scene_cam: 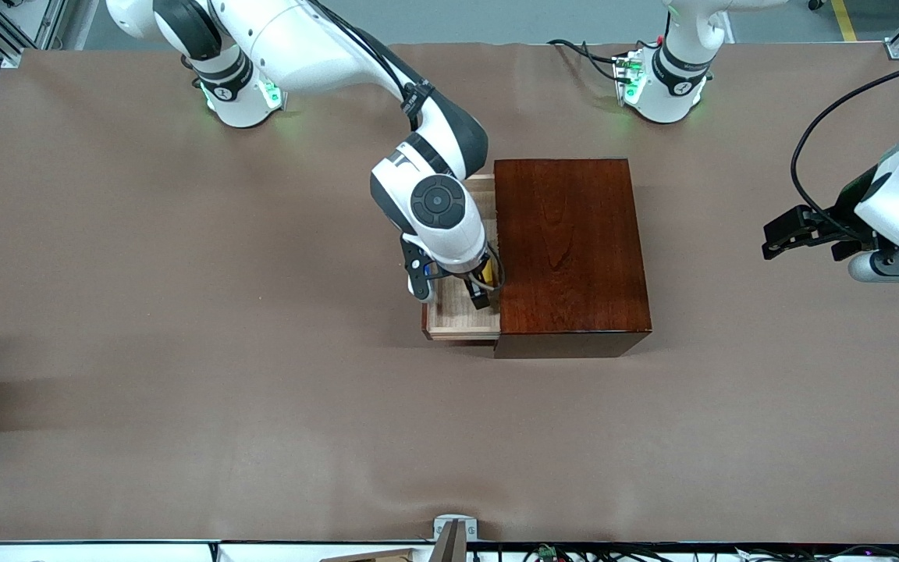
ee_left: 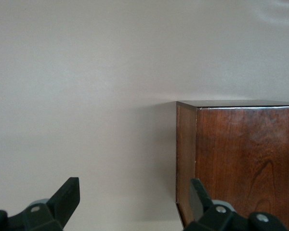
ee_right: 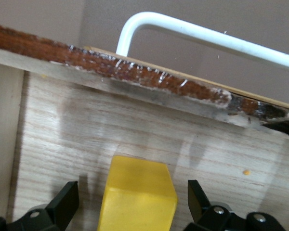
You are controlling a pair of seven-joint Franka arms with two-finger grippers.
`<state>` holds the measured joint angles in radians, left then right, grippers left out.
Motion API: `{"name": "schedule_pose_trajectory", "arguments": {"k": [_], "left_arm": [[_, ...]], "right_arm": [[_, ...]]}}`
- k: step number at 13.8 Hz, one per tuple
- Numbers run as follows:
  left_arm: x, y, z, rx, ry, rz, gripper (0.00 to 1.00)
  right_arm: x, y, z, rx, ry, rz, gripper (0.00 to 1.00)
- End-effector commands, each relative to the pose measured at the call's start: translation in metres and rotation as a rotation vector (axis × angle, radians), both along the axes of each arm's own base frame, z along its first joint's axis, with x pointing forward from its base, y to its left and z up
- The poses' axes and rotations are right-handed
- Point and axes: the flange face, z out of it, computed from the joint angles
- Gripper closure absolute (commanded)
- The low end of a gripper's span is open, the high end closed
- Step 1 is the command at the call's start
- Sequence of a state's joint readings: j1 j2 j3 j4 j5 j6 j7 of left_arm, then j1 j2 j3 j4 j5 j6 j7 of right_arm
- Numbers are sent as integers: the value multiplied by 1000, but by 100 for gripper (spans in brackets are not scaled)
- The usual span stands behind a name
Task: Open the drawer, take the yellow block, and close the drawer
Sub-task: 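Grasp the yellow cube with the right gripper and lift it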
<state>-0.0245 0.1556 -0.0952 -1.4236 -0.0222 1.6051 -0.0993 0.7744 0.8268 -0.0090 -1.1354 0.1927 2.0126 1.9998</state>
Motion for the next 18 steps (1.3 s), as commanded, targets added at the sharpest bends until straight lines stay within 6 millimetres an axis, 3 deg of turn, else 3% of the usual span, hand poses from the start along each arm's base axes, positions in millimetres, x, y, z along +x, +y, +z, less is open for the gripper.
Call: {"name": "schedule_pose_trajectory", "arguments": {"k": [1, 4, 6, 7, 8, 9, 13, 18], "left_arm": [[-9, 1, 8, 18, -10, -14, 0], [-9, 1, 7, 16, -9, -14, 0], [-9, 1, 7, 16, -9, -12, 0], [-9, 1, 7, 16, -9, -12, 0], [-9, 2, 7, 15, -8, -11, 0], [-9, 2, 7, 15, -8, -11, 0], [-9, 1, 7, 15, -8, -12, 0], [-9, 0, 7, 12, -8, -12, 0]], "right_arm": [[2, 5, 0, 9, -9, -22, 9], [4, 4, 1, 11, -11, -25, 40], [5, 4, 1, 16, -14, -27, 47], [5, 4, 1, 15, -15, -26, 55], [4, 5, 1, 17, -15, -26, 74], [6, 3, 3, 20, -17, -28, 100], [8, 0, 6, 19, -16, -31, 100], [12, -16, 37, -7, 13, -33, 100]]}}
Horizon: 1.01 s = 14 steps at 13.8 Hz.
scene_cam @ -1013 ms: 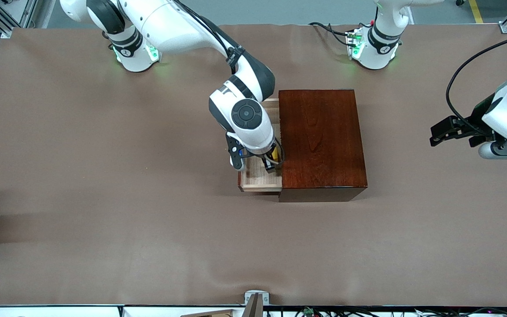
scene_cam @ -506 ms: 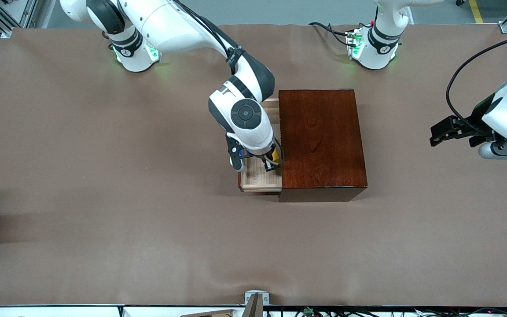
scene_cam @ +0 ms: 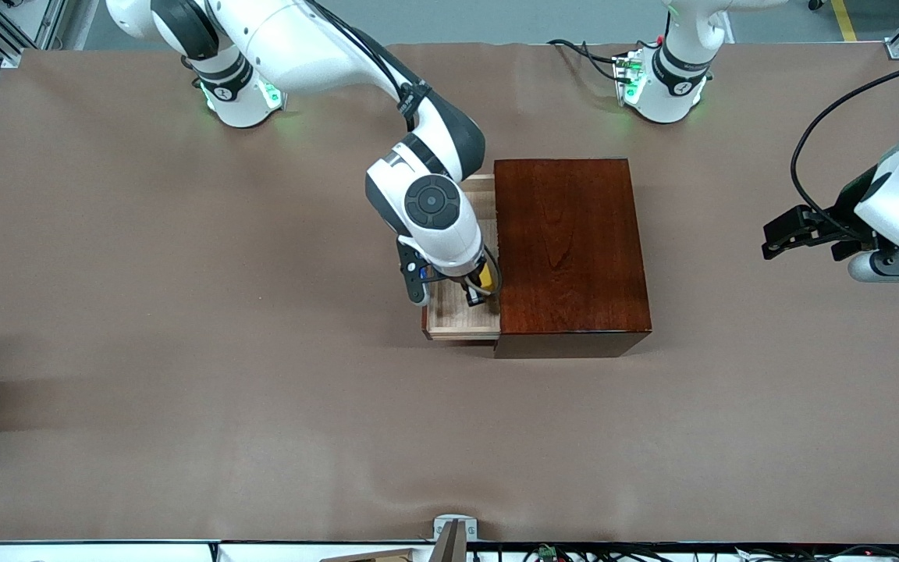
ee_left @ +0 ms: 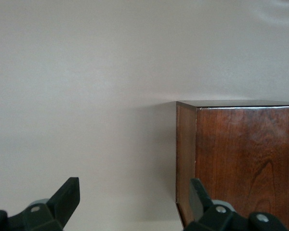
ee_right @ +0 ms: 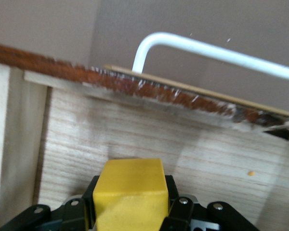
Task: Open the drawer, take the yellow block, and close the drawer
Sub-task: 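Grasp the yellow cube with the right gripper and lift it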
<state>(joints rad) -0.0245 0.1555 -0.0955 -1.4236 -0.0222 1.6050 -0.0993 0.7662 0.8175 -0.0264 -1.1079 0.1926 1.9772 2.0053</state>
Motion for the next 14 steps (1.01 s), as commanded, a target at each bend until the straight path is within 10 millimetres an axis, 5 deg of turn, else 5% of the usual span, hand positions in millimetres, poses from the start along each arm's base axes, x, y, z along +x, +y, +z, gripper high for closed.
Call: {"name": "schedule_pose_trajectory", "arguments": {"k": [1, 5, 9, 14], "left_arm": [[-9, 1, 7, 12, -8, -12, 0], [-9, 1, 7, 10, -8, -9, 0], [-9, 1, 7, 7, -7, -1, 0], [-12, 1, 11, 4, -7, 6, 0]], "right_arm": [[6, -13, 31, 1, 12, -18, 100], [8, -29, 81, 13, -14, -4, 100], [21, -75, 157, 64, -67, 75, 100], [38, -140, 178, 37, -29, 316, 100]]}}
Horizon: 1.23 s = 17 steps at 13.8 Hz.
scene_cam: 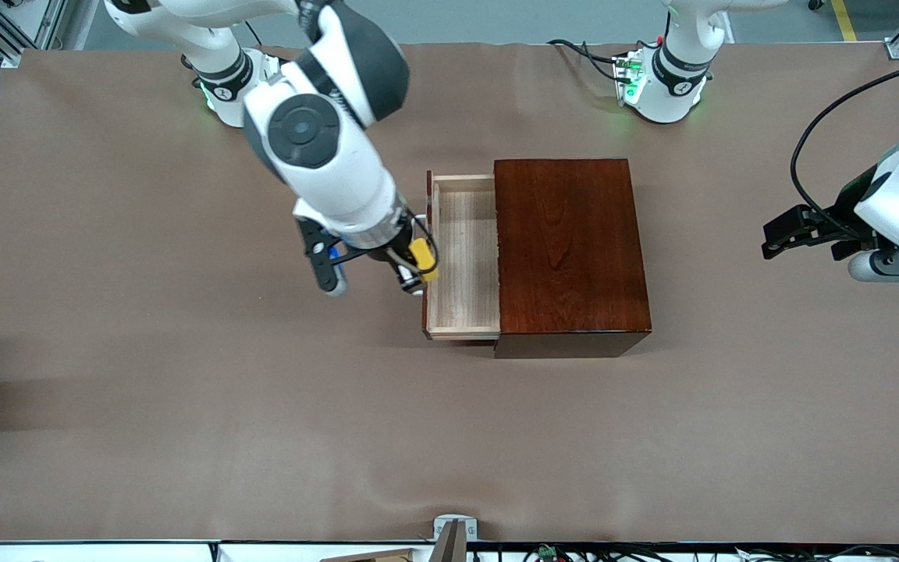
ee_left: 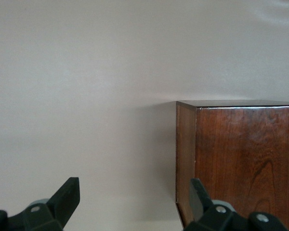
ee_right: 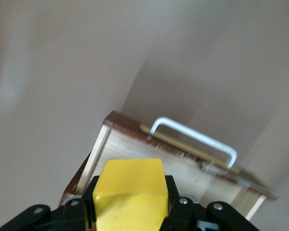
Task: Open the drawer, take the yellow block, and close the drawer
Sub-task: 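Carry the cube away with the right gripper while the left gripper reaches the drawer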
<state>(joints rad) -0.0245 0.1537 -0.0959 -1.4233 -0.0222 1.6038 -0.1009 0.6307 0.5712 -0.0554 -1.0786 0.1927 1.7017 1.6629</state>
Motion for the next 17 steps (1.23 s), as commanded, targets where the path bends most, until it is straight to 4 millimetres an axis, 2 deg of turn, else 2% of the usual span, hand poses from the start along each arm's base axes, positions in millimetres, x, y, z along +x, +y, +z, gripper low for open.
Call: {"name": "schedule_pose_trajectory", "arguments": {"k": [1, 4, 7, 10, 14, 17], "left_arm": [[-12, 0, 11, 5, -6, 4, 0], [-15, -2, 13, 1, 1, 0, 0], [-16, -5, 14, 1, 1, -12, 0], [-20, -29, 17, -5, -4, -55, 0], [-30, -54, 24, -6, -7, -98, 0], [-32, -56, 23, -3, 5, -105, 0]], "right_arm": [[7, -40, 7, 5, 38, 127, 100], [8, -87, 11, 10, 42, 219, 100], [3, -120, 5, 11, 56, 288, 100], [0, -148, 5, 14, 48, 392, 100], [15, -207, -7, 4, 33, 578, 100], [32, -257, -13, 16, 12, 712, 100]]}}
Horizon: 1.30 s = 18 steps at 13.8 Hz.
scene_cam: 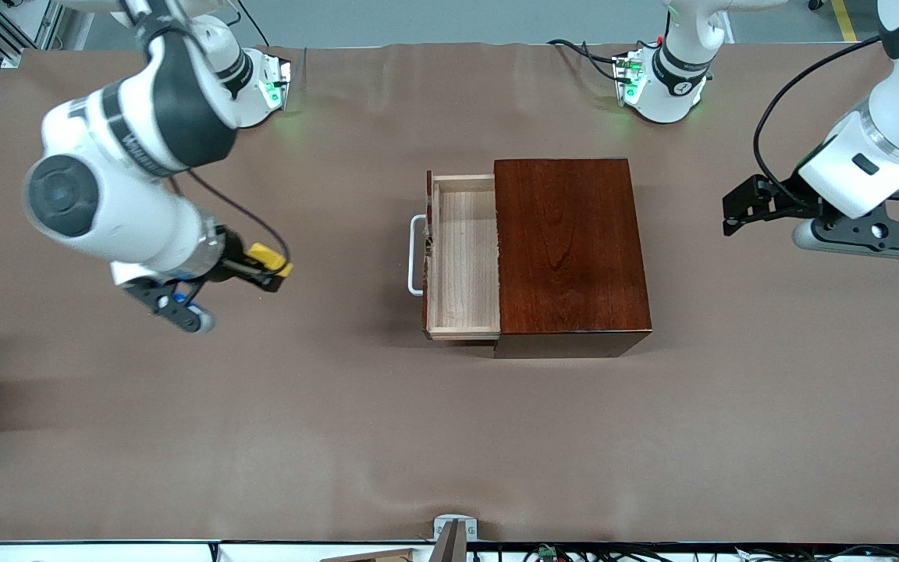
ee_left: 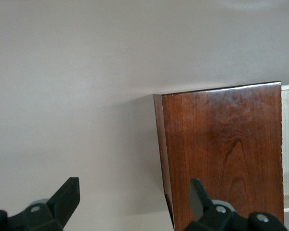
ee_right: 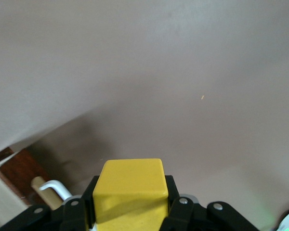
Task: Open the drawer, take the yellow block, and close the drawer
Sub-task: 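Carry the cube away with the right gripper while the left gripper reaches the drawer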
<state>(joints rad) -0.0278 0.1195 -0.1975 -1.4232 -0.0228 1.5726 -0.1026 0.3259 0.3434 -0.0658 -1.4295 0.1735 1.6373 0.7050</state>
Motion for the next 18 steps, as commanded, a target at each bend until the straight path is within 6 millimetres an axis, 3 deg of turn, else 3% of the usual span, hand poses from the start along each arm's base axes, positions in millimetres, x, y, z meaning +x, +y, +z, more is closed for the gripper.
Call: {"name": "schedule_pose_trajectory", "arguments": {"k": [1, 4, 7, 10, 12, 13, 17, 18], "left_arm": [[-10, 0, 4, 7, 12, -3, 0], [-12, -14, 3, 3, 16, -26, 0], [-20, -46, 5, -2, 8, -83, 0], [-34, -95, 15, -26, -20, -114, 0], [-44, -138, 11, -40, -18, -203, 0], [-50, -154, 11, -52, -24, -235, 0], [-100, -254, -6, -64, -16, -414, 0], [-100, -266, -16, -56, -26, -447, 0]], "right_arm": [[4, -44, 0, -7, -25, 130, 100], [14, -78, -11, -43, -37, 274, 100], [36, -122, -45, -31, -61, 360, 100], [57, -163, -91, -18, -86, 438, 100], [68, -186, -126, -14, -95, 488, 100], [72, -193, -142, -11, -95, 511, 100], [79, -208, -191, -16, -89, 504, 100], [80, -210, -202, -20, -79, 498, 100]]}}
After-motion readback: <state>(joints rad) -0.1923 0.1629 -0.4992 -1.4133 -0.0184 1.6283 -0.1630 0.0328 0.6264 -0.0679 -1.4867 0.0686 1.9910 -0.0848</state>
